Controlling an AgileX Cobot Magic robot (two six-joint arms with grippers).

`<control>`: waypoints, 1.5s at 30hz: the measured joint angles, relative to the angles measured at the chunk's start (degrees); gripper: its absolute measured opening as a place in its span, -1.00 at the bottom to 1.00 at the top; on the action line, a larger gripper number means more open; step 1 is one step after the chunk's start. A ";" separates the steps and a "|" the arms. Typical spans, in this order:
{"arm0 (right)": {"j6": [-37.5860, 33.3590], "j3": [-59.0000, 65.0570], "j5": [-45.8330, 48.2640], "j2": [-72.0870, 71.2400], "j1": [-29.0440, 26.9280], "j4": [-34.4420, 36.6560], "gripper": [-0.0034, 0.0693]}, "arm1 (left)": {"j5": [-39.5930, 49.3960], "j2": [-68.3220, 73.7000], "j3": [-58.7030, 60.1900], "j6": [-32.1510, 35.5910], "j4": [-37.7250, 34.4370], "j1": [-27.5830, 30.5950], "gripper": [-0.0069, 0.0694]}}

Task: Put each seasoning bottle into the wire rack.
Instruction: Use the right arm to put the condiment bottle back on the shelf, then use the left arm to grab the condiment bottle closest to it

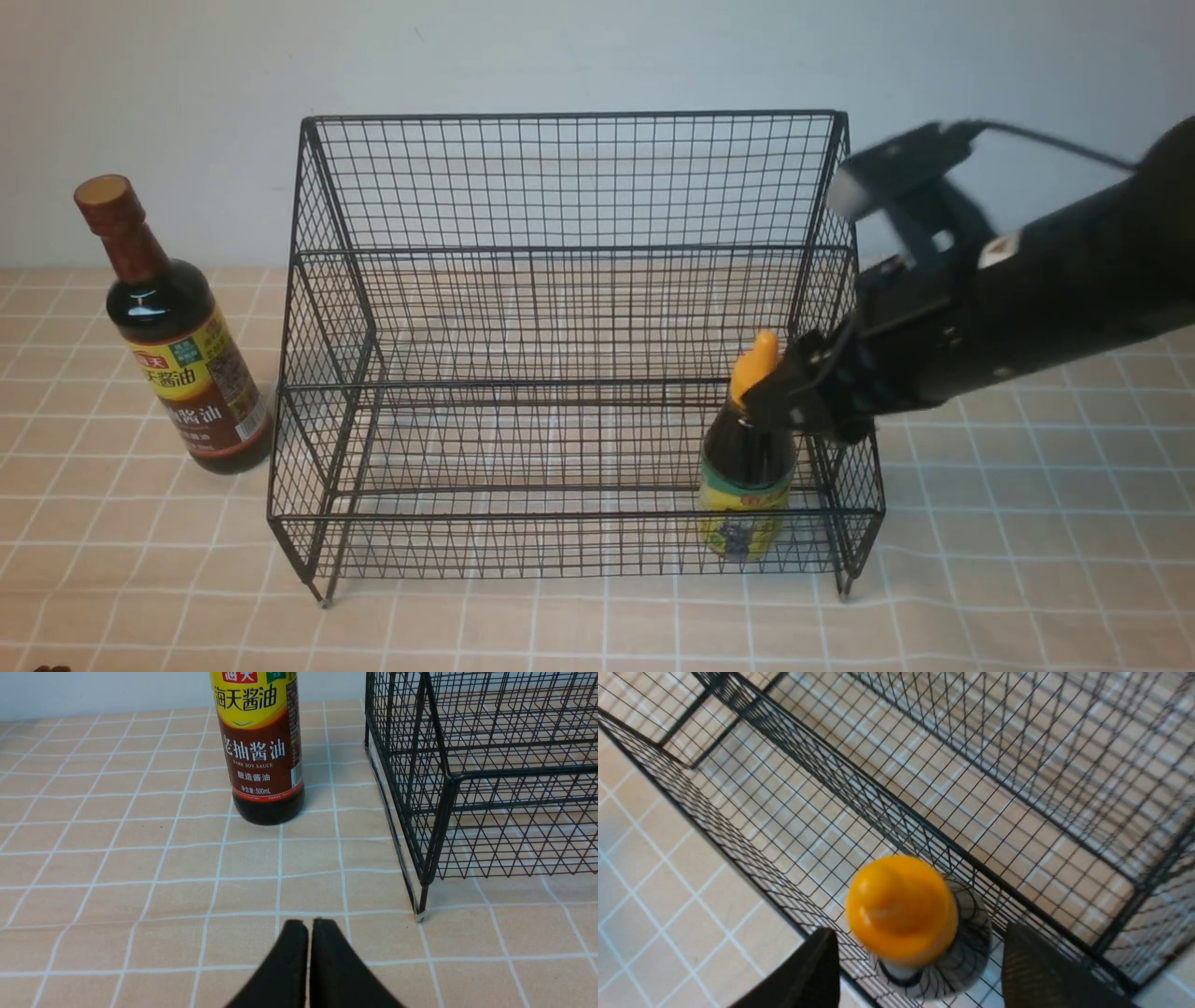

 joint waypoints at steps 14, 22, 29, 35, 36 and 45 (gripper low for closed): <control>31.18 -2.96 10.91 -35.21 0.00 -20.94 -0.84 | 0.00 0.00 0.00 0.00 0.00 0.00 -0.84; 44.23 17.31 -11.24 -66.17 0.00 -34.76 -0.93 | 0.00 0.00 0.00 0.00 0.00 0.00 -0.84; 51.04 30.29 -23.11 -76.97 0.00 -37.77 -0.93 | 0.00 0.00 0.00 0.00 0.00 0.00 -0.84; 52.15 33.34 -24.44 -77.09 0.00 -39.31 -0.93 | 0.00 0.00 0.00 0.00 0.00 0.00 -0.84; 52.15 33.86 -24.52 -77.09 0.00 -39.65 -0.93 | 0.00 0.00 0.00 0.00 0.00 0.00 -0.84; 48.91 45.28 -24.80 -77.66 -3.48 -44.01 -0.93 | 0.00 0.00 0.00 0.00 0.00 0.00 -0.84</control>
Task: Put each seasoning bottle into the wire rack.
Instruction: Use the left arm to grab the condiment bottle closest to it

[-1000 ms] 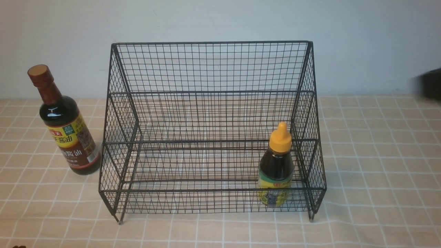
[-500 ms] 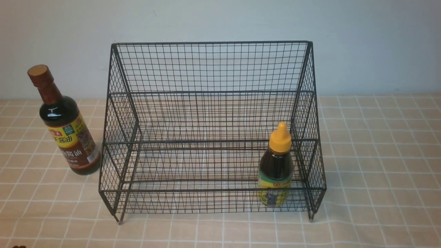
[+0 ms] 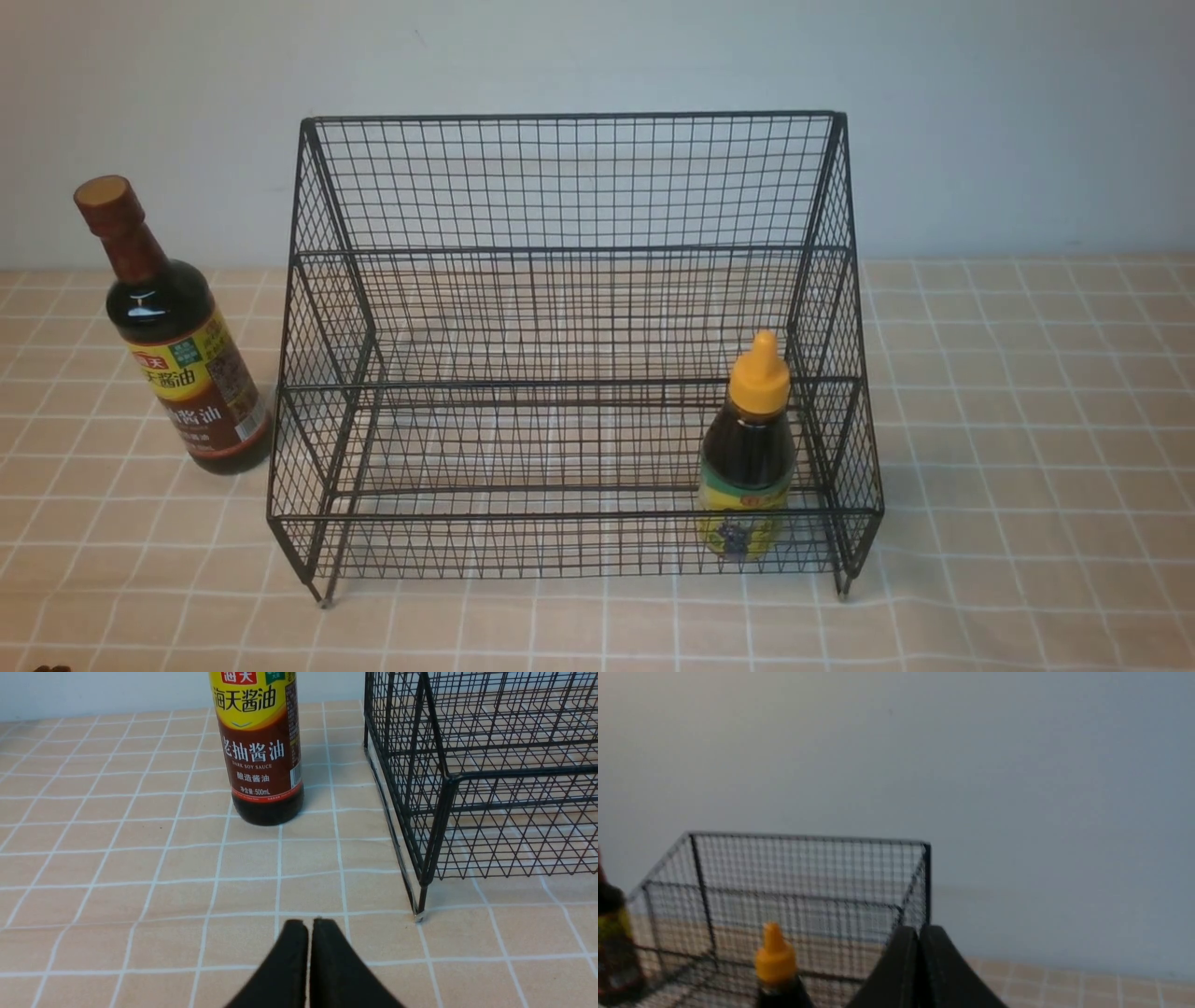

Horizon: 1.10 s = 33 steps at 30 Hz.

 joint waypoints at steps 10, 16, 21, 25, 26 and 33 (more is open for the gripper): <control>-0.25 20.18 -5.72 -3.15 -18.70 0.53 -0.93 | 0.00 0.00 0.00 0.00 0.00 0.00 -0.84; -0.56 20.37 -2.25 -4.27 -20.51 0.36 -0.93 | 0.00 0.00 0.00 0.00 0.00 0.00 -0.84; -0.56 20.37 -2.21 -4.29 -20.51 0.41 -0.93 | 0.00 0.00 0.00 0.00 0.00 0.00 -0.84; -0.56 20.37 -2.21 -4.29 -20.51 0.41 -0.93 | 0.00 0.00 0.00 0.00 0.00 0.00 -0.84; -0.56 20.37 -2.21 -4.29 -20.51 0.41 -0.93 | 0.00 0.00 0.00 0.00 0.00 0.00 -0.84; -0.50 20.37 -2.21 -4.29 -20.57 0.46 -0.93 | 0.00 0.00 0.00 0.00 0.00 0.00 -0.84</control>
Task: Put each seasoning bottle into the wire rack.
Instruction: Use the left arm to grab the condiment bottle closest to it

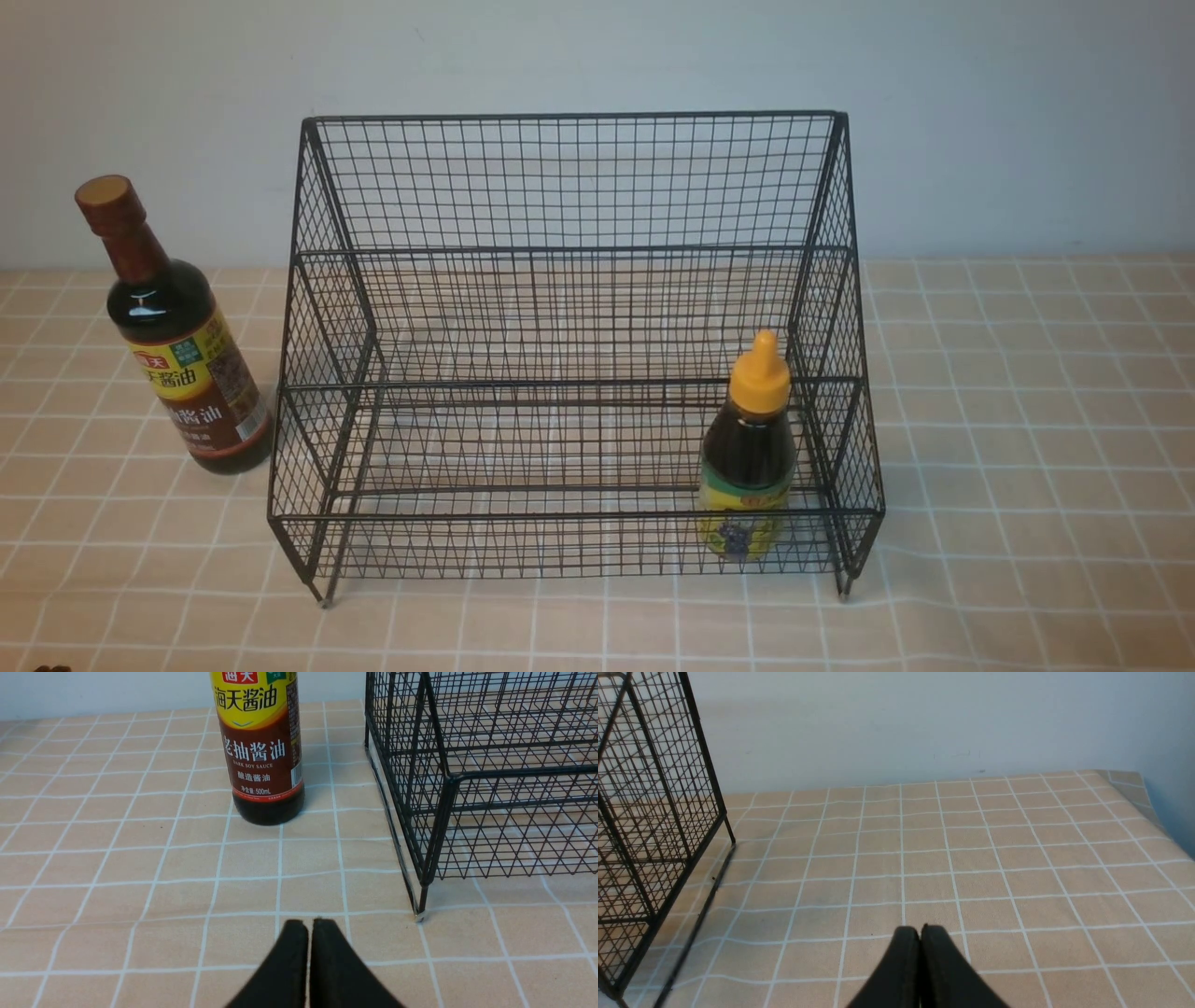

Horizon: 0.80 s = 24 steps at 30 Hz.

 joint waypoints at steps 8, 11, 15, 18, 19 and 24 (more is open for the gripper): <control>0.87 0.00 0.00 0.00 0.00 0.00 -0.93 | 0.00 0.00 0.00 0.00 0.00 0.00 -0.84; 0.99 0.00 0.00 0.00 0.00 0.00 -0.93 | 0.00 0.00 0.00 0.07 0.15 0.00 -0.84; 0.99 0.00 0.00 0.00 0.00 0.00 -0.93 | -1.81 0.00 0.22 1.85 2.91 0.00 -0.84; 0.99 0.00 0.00 0.00 0.00 0.00 -0.93 | -9.10 0.00 0.38 -1.89 -0.99 0.00 -0.84; 0.99 0.00 0.00 0.00 0.00 0.00 -0.93 | -12.01 0.00 0.38 -3.67 -2.93 0.00 -0.84; 0.99 0.00 0.00 0.00 0.00 0.00 -0.93 | -30.16 0.00 0.38 -10.20 -10.78 0.00 -0.84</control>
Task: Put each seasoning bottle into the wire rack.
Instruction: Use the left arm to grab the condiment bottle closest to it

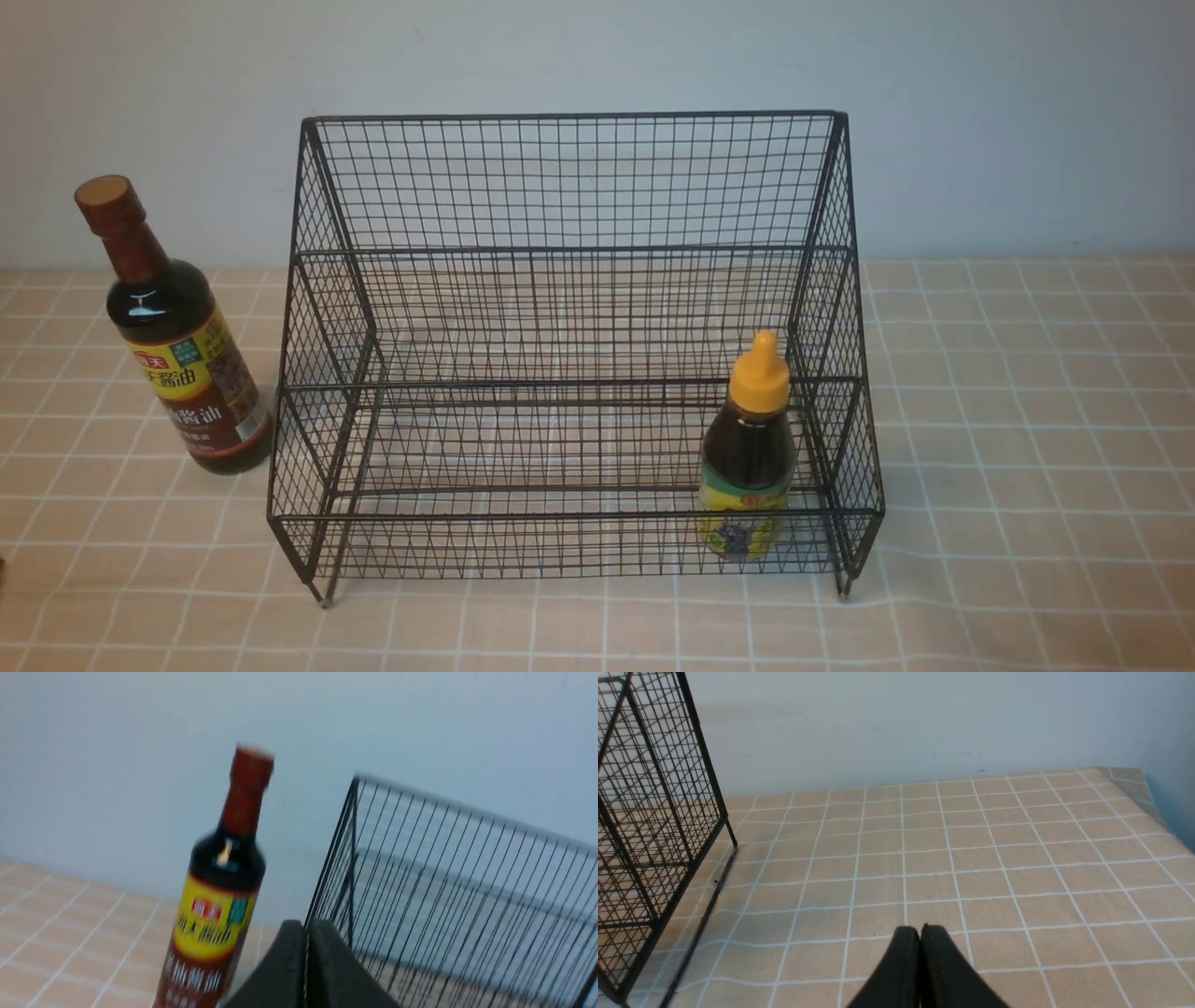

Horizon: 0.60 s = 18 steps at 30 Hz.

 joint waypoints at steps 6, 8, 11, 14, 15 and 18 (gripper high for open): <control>0.00 0.00 0.00 0.00 0.00 0.00 -0.93 | -9.04 0.00 0.00 -0.55 -1.01 0.00 -0.84; 0.00 0.00 0.00 0.00 0.00 0.00 -0.93 | -9.48 0.00 0.00 -0.55 -1.06 0.00 -0.84; 0.00 0.00 0.00 0.00 0.00 0.00 -0.93 | -9.74 0.00 0.00 -0.55 -1.06 0.00 -0.84; 0.00 0.00 0.00 0.00 0.00 0.00 -0.93 | -11.44 0.00 0.00 1.68 -1.87 0.00 -0.84; 0.00 0.00 0.00 0.00 0.00 0.00 -0.93 | -11.67 0.00 0.00 1.95 -1.87 0.00 -0.84; 0.00 0.00 0.00 0.00 0.00 0.00 -0.93 | -15.80 0.19 0.00 8.08 -2.91 0.00 -0.84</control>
